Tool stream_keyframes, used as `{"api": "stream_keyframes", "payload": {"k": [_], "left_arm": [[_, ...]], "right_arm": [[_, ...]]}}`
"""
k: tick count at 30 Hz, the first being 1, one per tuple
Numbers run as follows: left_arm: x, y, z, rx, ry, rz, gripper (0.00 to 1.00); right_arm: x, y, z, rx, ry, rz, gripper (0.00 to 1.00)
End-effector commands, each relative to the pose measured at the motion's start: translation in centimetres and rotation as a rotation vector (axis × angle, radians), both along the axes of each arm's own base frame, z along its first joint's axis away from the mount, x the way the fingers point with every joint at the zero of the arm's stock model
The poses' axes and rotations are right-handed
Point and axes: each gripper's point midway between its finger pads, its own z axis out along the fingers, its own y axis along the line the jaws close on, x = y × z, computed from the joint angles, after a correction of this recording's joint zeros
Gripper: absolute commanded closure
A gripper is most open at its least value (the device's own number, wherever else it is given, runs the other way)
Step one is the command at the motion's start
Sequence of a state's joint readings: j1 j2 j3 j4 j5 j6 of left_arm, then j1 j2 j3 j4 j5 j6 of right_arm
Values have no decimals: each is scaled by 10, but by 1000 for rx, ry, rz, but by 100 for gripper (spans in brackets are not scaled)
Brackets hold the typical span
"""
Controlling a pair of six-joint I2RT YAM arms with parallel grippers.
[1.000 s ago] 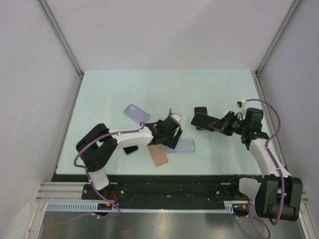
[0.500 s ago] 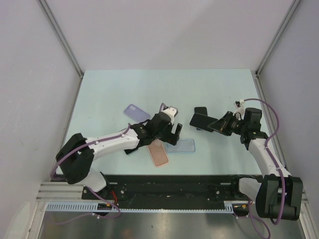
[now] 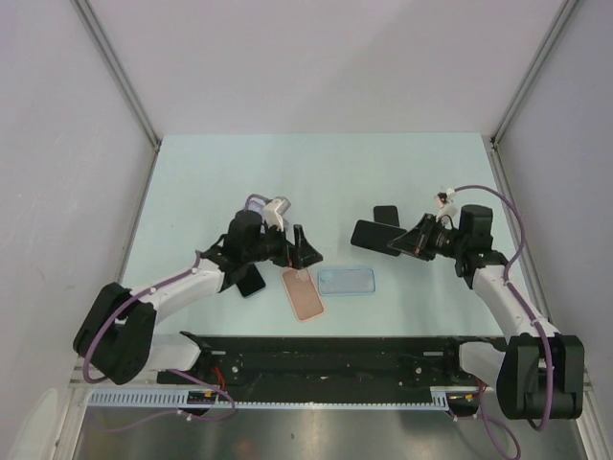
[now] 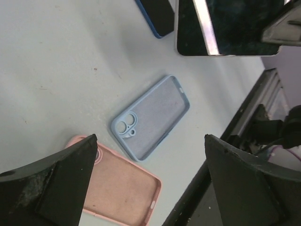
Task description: Put the phone into the phone case
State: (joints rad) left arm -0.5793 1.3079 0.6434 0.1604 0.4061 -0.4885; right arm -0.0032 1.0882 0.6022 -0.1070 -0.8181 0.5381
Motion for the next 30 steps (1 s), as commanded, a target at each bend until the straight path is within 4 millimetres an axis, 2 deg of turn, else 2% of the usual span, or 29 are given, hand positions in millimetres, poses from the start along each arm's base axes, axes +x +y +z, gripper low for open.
{"api": "stream_keyframes", "payload": {"k": [1, 5, 9, 12, 20, 27, 30], "left_arm": [[-15, -2, 50, -222, -70, -116, 0], [-7, 26, 58, -242, -109, -50, 0], [-10, 39, 71, -278, -137, -52, 0], [-8, 49, 75, -283, -163, 13, 0], [-14, 54, 72, -271, -199, 29, 0], [-9, 56, 65, -255, -187, 48, 0], [-8, 56, 62, -247, -185, 46, 0]], "right_arm": [[-5, 23, 17, 43, -89, 125, 100], [-12, 43, 28, 113, -114, 230, 100], [-22, 66, 29, 157, -91, 318, 100], [-23, 75, 26, 168, -72, 348, 100], [-22, 80, 11, 148, -8, 371, 100], [-24, 84, -22, 85, 133, 396, 100], [-28, 86, -28, 77, 169, 408, 100]]}}
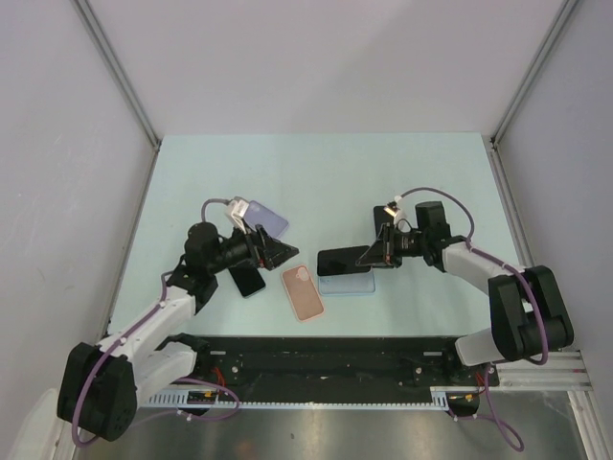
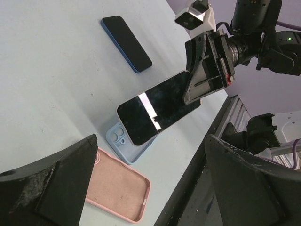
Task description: Put the phone into the phone case
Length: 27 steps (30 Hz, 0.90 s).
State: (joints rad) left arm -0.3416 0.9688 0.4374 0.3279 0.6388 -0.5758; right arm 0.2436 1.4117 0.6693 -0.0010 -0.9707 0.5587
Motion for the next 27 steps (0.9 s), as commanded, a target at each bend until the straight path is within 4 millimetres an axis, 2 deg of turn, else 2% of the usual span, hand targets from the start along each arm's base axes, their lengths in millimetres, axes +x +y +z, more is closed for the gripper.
{"api": "stream_keyframes", "payload": {"k": [1, 12, 27], "left_arm": [[4, 1, 0, 5, -22, 6, 0], [4, 5, -21, 48, 2, 18, 0], [8, 6, -32, 77, 14, 27, 0]], "right_arm": [[0, 6, 3, -4, -2, 50, 100], [-3, 4, -19, -56, 78, 74, 100], [-3, 0, -43, -113, 123, 61, 100]]}}
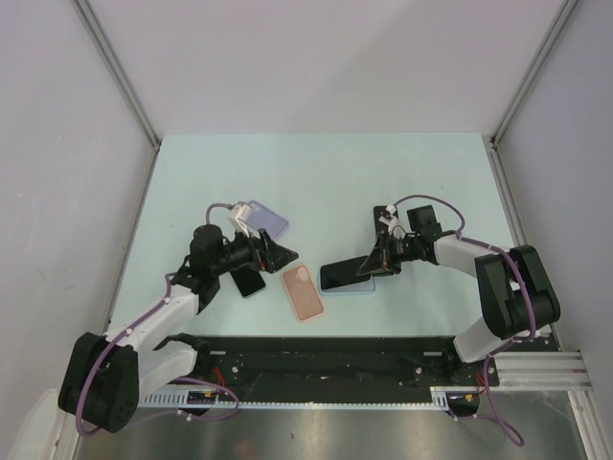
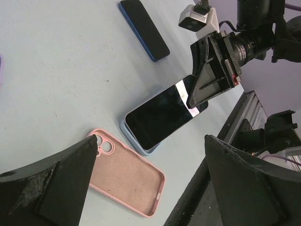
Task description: Put the phone into the phone case
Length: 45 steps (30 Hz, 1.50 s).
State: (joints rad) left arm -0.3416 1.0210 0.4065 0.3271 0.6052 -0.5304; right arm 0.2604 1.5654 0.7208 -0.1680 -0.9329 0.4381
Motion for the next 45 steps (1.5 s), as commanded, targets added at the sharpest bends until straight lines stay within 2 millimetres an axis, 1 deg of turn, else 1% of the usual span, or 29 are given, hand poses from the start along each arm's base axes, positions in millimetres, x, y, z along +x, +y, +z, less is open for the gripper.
{"api": "stream_keyframes", "payload": {"k": [1, 15, 18, 23, 27, 28, 30, 32, 35, 36, 38, 40, 41, 43, 45], "left_arm": [[4, 1, -3, 19, -22, 1, 0], [4, -1, -6, 32, -23, -6, 0], [3, -2, -7, 37, -27, -9, 0], [1, -4, -11, 56, -38, -5, 0], [1, -6, -13, 67, -34, -9, 0], [1, -7, -12, 66, -36, -12, 0], [0, -9, -13, 72, -37, -15, 0], [1, -11, -13, 80, -40, -13, 0], [-1, -21, -16, 98, -34, -37, 0], [0, -22, -20, 114, -29, -34, 0], [-1, -31, -19, 126, -32, -53, 1], [2, -36, -23, 146, -29, -53, 2], [-1, -41, -25, 153, -24, -69, 3], [2, -46, -31, 177, -17, -73, 5], [-1, -54, -34, 190, -18, -97, 7]], "right_arm": [[7, 3, 3, 1, -16, 15, 100], [-8, -6, -9, -78, 40, 19, 100], [-13, -4, -13, -94, 50, 32, 100], [-15, -6, -19, -112, 64, 35, 100], [-12, -4, -24, -107, 75, 29, 100], [-12, -4, -29, -110, 94, 26, 100], [-10, -3, -32, -110, 99, 23, 100], [-10, -4, -41, -130, 114, 18, 100], [-9, -6, -51, -148, 135, 11, 100], [-9, -7, -54, -157, 141, 8, 100], [-9, -10, -63, -191, 147, 0, 100], [-10, -12, -69, -213, 158, -4, 100], [-10, -14, -73, -230, 155, -5, 100], [-11, -17, -79, -252, 164, -7, 100], [-11, -22, -87, -295, 170, -12, 100]]}}
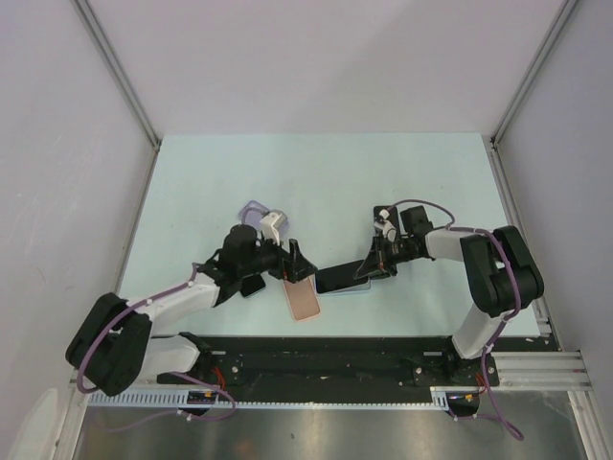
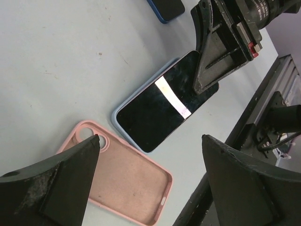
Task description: Put the phone into the phone case
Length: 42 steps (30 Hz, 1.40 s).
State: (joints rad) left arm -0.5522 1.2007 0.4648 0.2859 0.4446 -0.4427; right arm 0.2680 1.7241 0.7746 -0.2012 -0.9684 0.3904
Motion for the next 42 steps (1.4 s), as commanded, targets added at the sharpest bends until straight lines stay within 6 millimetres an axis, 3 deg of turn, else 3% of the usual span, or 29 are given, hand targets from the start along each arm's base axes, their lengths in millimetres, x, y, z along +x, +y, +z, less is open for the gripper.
{"api": "stream_keyframes", "payload": {"k": [1, 10, 13, 17, 21, 33, 42], "left_arm": [[13, -18, 7, 32, -56, -24, 9], [6, -60, -16, 82, 3, -127, 37], [-1, -74, -28, 105, 38, -163, 57], [-7, -83, -44, 145, 71, -196, 69], [-7, -78, -60, 203, 99, -175, 78], [-2, -55, -90, 358, 128, -116, 82], [-3, -50, -100, 385, 161, -94, 83]], "right_arm": [[-9, -28, -62, -303, 60, -47, 98], [-10, -41, -81, -410, 73, -50, 91], [-9, -42, -84, -430, 71, -53, 87], [-8, -45, -88, -475, 58, -49, 84], [-8, -51, -93, -550, 42, -43, 81], [-7, -58, -102, -729, -23, 2, 61], [7, -67, -95, -879, -114, -2, 47]]}}
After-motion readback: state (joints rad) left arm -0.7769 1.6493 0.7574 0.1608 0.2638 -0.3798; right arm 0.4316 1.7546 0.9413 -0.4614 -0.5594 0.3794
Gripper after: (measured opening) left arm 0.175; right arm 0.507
